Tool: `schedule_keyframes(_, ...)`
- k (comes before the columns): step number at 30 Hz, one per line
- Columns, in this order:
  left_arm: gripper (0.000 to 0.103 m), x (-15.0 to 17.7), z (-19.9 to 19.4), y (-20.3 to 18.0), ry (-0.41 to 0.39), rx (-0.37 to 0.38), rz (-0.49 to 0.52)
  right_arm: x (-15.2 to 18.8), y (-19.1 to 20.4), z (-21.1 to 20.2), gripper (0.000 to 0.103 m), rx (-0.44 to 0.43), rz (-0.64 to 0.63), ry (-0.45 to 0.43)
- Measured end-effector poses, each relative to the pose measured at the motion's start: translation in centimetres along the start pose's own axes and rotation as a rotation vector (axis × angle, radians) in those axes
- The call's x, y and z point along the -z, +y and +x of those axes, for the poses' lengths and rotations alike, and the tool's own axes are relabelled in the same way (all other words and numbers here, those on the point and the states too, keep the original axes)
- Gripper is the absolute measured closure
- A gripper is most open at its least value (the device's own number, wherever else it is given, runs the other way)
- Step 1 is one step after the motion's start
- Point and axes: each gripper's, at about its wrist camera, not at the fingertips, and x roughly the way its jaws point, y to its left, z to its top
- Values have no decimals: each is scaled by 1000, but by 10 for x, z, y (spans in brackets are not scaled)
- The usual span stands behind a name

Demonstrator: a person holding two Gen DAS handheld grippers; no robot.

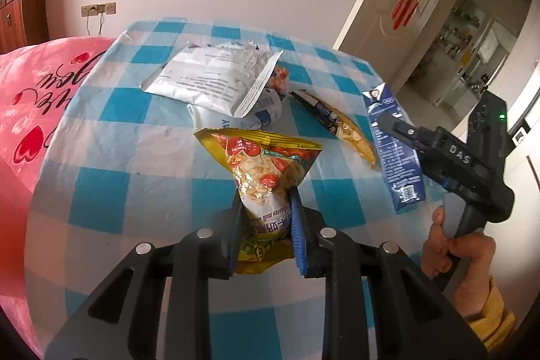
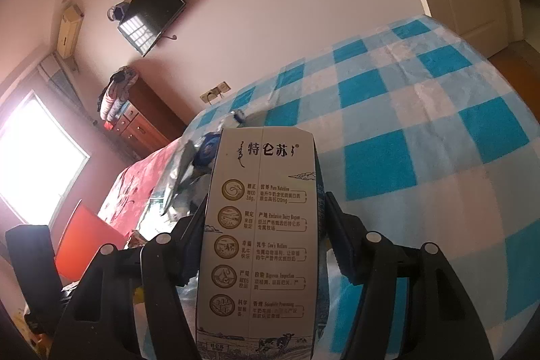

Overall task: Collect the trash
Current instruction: 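Grasp the yellow snack bag with the left gripper while the right gripper holds the carton, then carry both items over the orange bucket and open both grippers to drop them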

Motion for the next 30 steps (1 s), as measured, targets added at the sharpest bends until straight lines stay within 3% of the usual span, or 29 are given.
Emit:
schedule_keyframes(17,76,2,-72,37,-146,52,-49,12,58,-2,40,-125,23,91)
schedule_keyframes(30,76,-9,-146,77,-315,-21,-102,-3,165,11,40,-269,-94,170)
